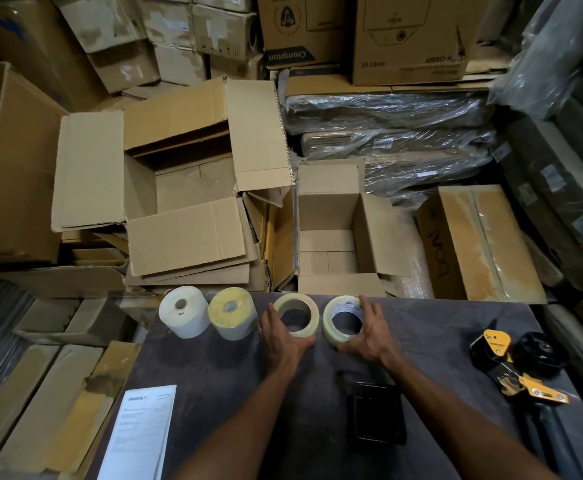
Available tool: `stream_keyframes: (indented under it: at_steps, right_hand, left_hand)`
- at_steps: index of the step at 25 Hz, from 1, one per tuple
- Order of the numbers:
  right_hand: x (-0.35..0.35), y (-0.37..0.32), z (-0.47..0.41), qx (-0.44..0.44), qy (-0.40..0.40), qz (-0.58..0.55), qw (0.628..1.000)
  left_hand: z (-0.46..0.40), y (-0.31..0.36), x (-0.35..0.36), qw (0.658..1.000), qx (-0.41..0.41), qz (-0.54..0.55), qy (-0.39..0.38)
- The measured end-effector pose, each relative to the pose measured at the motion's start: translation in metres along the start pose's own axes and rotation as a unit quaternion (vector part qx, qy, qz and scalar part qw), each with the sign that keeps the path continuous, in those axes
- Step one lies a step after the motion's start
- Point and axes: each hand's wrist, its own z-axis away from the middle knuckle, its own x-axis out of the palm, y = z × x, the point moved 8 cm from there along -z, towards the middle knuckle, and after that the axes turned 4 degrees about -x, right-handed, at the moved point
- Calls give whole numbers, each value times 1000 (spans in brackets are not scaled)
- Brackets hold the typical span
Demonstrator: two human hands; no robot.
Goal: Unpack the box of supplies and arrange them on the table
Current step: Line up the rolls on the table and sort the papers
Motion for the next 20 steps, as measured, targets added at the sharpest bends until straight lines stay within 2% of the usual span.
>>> stream_keyframes:
  at_steps: [10, 13, 20]
  right_hand:
    - [-2, 3, -5, -19, -20, 4, 1000]
    - [-2, 5, -2, -18, -20, -6, 1000]
    - [-25, -12, 27, -79, 53, -16, 995]
  left_hand:
    - [10, -8, -4, 1000, -20, 14, 1]
    - [16, -21, -7, 998, -28, 53, -5]
    - [48, -43, -28, 985, -34, 166, 14]
